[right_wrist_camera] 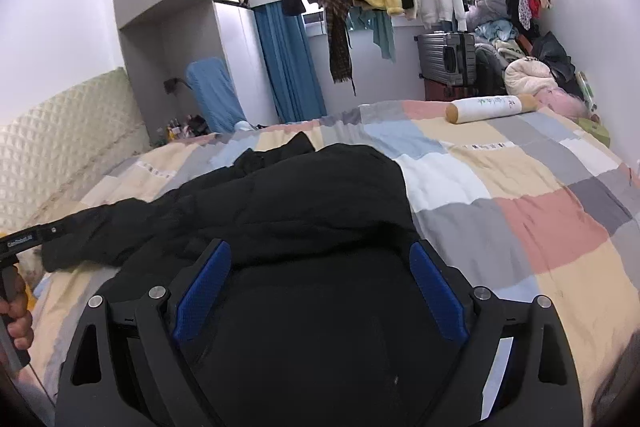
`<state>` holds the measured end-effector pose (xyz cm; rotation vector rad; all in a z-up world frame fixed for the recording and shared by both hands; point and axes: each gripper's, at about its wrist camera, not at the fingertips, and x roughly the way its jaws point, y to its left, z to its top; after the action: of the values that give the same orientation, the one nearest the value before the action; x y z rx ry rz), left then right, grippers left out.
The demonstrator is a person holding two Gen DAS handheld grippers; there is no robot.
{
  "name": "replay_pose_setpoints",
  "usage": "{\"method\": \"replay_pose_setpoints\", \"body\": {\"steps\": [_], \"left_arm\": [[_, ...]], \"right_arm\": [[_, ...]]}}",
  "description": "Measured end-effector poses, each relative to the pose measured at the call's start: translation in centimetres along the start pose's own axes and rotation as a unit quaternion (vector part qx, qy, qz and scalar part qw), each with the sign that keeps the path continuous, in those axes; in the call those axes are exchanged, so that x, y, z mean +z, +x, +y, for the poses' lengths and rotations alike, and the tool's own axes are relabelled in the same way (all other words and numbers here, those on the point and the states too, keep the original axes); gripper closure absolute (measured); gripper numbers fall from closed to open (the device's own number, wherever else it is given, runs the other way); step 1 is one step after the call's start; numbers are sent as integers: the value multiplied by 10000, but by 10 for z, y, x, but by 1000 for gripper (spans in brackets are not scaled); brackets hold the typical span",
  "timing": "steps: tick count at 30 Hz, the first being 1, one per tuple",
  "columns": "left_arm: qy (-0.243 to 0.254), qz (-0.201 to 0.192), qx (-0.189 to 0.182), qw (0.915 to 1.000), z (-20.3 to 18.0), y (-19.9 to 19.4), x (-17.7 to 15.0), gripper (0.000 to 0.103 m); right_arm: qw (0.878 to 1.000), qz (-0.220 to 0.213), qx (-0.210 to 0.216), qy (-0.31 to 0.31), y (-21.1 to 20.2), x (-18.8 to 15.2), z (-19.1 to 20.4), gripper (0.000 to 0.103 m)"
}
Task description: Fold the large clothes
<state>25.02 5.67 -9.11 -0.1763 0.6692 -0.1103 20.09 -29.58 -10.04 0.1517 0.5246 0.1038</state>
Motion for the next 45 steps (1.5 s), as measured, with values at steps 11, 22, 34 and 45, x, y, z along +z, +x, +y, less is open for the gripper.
{"method": "replay_pose_setpoints", "body": {"steps": [11, 22, 34, 45], "left_arm": [[301, -211, 4, 9993, -4, -53, -48, 41], [373, -247, 158, 9989, 4, -63, -87, 30], [-186, -93, -146, 9997, 40, -62, -85, 21], [-609, -433, 480, 9961, 144, -67, -10, 3]], "right_arm": [[9992, -49, 10, -409, -49, -40, 40, 11], [9988, -105, -92, -462, -71, -60, 49, 0], [9989, -83, -142, -441, -78, -71, 48, 0], [9986, 102, -184, -492, -67, -74, 50, 0]]}}
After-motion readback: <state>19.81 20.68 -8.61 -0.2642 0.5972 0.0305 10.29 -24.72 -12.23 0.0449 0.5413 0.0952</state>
